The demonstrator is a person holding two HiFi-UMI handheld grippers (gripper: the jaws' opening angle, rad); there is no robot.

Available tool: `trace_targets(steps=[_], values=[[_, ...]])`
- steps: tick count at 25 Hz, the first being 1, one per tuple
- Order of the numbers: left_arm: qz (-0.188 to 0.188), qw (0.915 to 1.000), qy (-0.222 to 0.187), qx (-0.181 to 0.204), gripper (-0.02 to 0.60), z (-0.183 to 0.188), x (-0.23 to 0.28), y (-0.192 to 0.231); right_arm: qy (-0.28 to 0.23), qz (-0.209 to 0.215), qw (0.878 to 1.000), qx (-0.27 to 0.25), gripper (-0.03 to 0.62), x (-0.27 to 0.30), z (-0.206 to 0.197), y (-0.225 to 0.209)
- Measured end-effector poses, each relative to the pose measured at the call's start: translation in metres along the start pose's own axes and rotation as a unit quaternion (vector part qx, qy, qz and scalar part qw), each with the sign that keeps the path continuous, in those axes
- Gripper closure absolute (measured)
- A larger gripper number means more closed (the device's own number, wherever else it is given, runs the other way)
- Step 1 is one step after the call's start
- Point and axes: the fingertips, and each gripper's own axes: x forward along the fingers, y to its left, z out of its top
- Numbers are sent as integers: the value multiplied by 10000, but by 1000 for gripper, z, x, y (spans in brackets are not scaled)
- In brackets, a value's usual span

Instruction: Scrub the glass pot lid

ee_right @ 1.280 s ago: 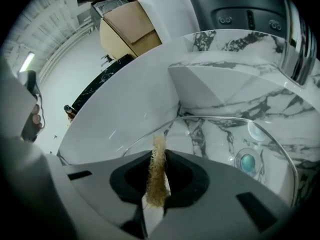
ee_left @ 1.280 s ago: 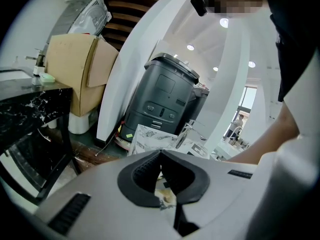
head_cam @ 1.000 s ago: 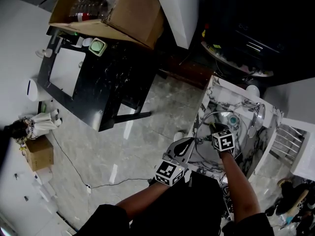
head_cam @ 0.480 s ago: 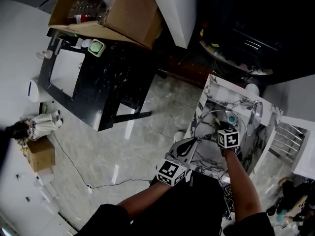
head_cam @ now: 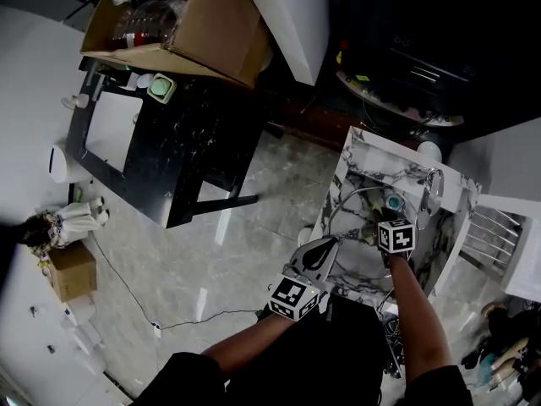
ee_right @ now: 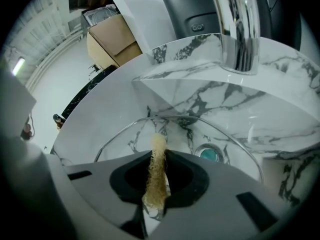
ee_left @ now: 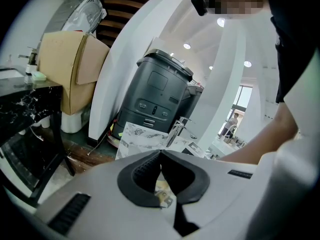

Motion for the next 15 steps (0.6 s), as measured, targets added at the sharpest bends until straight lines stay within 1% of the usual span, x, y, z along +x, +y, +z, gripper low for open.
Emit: trace_targets(steps=[9, 15], values=[[-119, 9999, 12, -5, 565, -9, 0, -19, -130, -270, 9994, 155, 537, -17, -1, -25], [-148, 9999, 27, 4, 565, -12, -2, -25, -115, -461, 9984, 299, 537, -27, -14, -42]])
